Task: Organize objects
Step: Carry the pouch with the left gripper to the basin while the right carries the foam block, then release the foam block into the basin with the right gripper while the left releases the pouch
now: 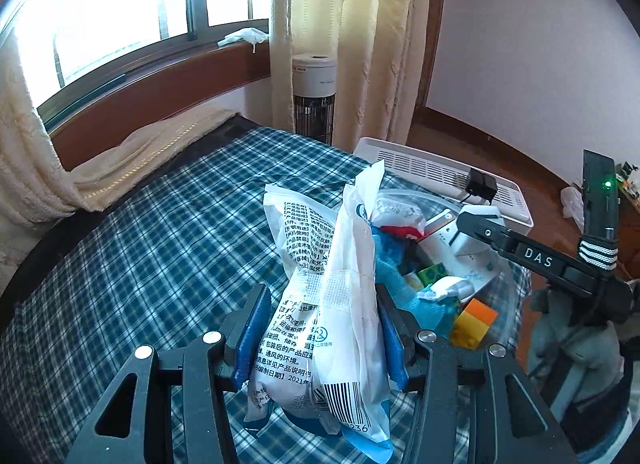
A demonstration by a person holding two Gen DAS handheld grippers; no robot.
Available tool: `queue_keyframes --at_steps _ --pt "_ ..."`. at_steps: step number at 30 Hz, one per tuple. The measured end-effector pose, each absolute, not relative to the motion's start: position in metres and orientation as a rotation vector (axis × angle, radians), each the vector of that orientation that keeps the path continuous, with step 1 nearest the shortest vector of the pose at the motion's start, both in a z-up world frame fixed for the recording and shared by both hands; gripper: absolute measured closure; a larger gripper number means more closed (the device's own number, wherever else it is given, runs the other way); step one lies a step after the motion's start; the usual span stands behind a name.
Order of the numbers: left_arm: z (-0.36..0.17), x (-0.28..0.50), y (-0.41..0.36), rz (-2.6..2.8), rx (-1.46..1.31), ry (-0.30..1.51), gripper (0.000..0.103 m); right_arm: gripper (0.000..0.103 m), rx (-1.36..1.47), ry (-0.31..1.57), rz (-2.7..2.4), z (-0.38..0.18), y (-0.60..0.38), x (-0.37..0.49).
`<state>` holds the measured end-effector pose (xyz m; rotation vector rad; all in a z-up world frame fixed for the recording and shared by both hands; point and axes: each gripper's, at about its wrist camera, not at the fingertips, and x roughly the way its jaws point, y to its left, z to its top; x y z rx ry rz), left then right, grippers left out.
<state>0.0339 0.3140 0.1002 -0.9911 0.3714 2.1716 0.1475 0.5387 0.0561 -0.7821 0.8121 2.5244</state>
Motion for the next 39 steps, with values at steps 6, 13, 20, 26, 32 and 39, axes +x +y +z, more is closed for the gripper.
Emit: queue_keyframes --at_steps 6,13,20,26,32,39 --pt "0.103 0.036 0.322 2.156 -0.986 0.367 0.049 0.040 -0.852 0.744 2.555 0.063 0.530 0.148" --pt "0.106 0.043 0.337 2.103 -0.971 0.364 0.049 0.040 -0.892 0.714 2.574 0.067 0.519 0.173" --pt "0.107 0.053 0.358 2.036 -0.962 0.364 0.049 0.040 -0.864 0.784 2.556 0.060 0.526 0.184" --pt "0.109 0.057 0.374 2.006 -0.949 0.330 0.048 0.040 -0.829 0.819 2.545 0.059 0.531 0.193" --pt "0.102 0.059 0.382 2.037 -0.936 0.376 0.048 0.040 -0.813 0.837 2.530 0.055 0.535 0.199" --pt "0.094 0.050 0.380 2.073 -0.957 0.386 0.048 0.040 -0.776 0.809 2.629 0.061 0.518 0.207"
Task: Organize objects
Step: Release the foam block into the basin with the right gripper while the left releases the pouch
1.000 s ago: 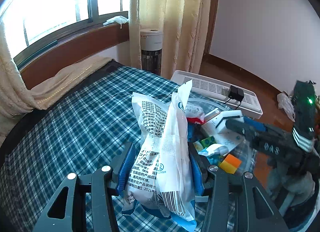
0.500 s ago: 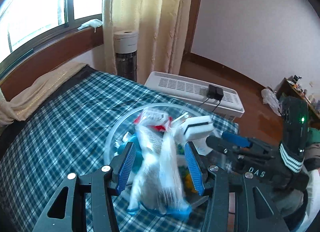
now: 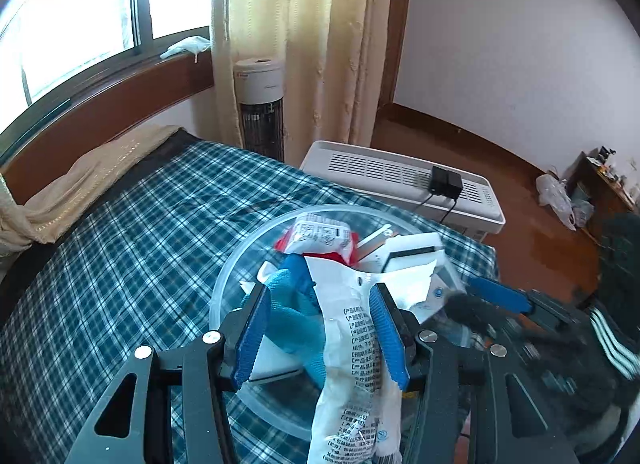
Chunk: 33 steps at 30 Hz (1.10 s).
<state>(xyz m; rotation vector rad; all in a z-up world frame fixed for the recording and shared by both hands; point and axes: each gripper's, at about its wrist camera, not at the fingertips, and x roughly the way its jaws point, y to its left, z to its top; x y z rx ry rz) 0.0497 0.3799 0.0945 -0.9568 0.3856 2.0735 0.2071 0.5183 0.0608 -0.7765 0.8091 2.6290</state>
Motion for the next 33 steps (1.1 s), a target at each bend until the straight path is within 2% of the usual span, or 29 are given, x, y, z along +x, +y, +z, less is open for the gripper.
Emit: queue_keyframes --at_steps 4,7,13,16,18,24,33 --pt "0.091 0.044 0.378 2.079 -0.970 0.378 0.048 0.040 -0.786 0.656 2.825 0.075 0.480 0.216" --pt "0.090 0.043 0.377 2.078 -0.973 0.369 0.048 0.034 -0.847 0.538 2.958 0.080 0.446 0.218" --pt "0.089 0.041 0.376 2.085 -0.971 0.364 0.048 0.034 -0.991 0.171 3.005 0.068 0.389 0.210" --pt "0.090 0.039 0.371 2.086 -0.979 0.348 0.048 0.034 -1.009 0.144 2.955 0.059 0.385 0.202" --pt "0.092 0.037 0.366 2.087 -0.982 0.333 0.042 0.034 -0.997 0.155 2.911 0.056 0.389 0.197" --pt "0.105 0.036 0.349 2.108 -0.949 0.271 0.027 0.034 -0.930 0.277 2.814 0.059 0.412 0.193" --pt "0.105 0.033 0.328 2.133 -0.950 0.243 0.018 0.034 -0.876 0.452 2.682 0.058 0.445 0.186"
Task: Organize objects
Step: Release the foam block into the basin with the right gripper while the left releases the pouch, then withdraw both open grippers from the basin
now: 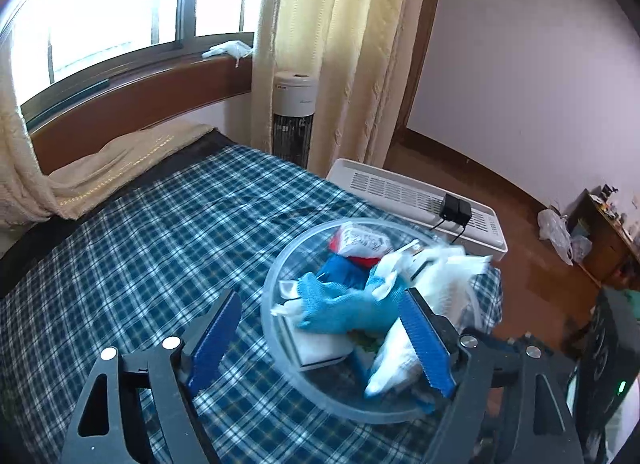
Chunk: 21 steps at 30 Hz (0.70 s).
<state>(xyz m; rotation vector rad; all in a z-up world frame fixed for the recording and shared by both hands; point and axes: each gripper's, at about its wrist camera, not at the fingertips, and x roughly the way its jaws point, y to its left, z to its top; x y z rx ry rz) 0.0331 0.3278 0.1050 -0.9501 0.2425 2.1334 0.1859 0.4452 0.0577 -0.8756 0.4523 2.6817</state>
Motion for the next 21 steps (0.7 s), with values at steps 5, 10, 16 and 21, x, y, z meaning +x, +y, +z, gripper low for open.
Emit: queue_keyframes --at_steps 5,10,16,21 --pt "0.094 0.026 0.323 2.142 -0.999 0.237 0.018 0.034 -0.856 0.474 2.660 0.060 0.458 0.187" --pt "0.087 0.028 0.323 2.142 -1.014 0.261 0.018 0.034 -0.867 0.476 2.661 0.058 0.457 0.185" --pt "0.084 0.030 0.317 2.166 -1.005 0.288 0.015 0.034 -0.852 0.530 2.683 0.065 0.463 0.189" --pt "0.083 0.029 0.314 2.169 -1.016 0.292 0.014 0.034 -0.832 0.616 2.667 0.065 0.475 0.193"
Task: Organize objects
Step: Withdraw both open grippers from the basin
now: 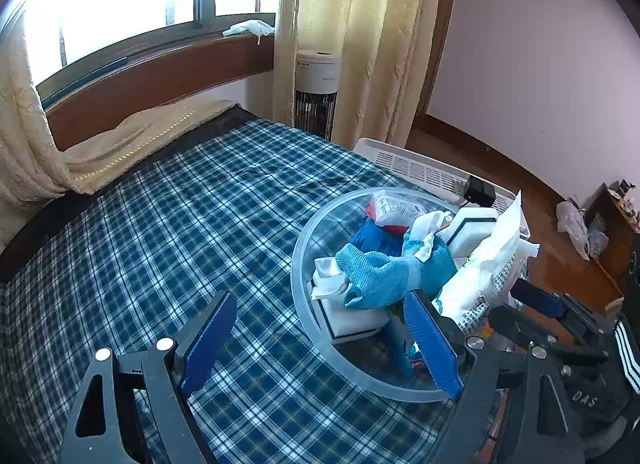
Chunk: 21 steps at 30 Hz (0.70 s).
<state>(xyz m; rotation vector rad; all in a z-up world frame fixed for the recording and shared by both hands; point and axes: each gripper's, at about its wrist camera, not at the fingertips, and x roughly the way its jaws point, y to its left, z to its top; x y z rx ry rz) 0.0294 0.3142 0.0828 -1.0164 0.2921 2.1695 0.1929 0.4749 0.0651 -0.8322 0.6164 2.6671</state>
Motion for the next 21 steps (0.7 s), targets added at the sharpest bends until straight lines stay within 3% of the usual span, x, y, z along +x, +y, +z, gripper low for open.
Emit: queue_keyframes --at_steps 10,21 --pt "0.078 0.033 0.305 2.208 -1.003 0.327 0.007 0.033 -0.825 0.609 2.658 0.067 0.471 0.195" --pt "0.074 0.037 0.290 2.229 -1.005 0.332 0.005 0.033 -0.816 0.602 2.594 0.072 0.472 0.192"
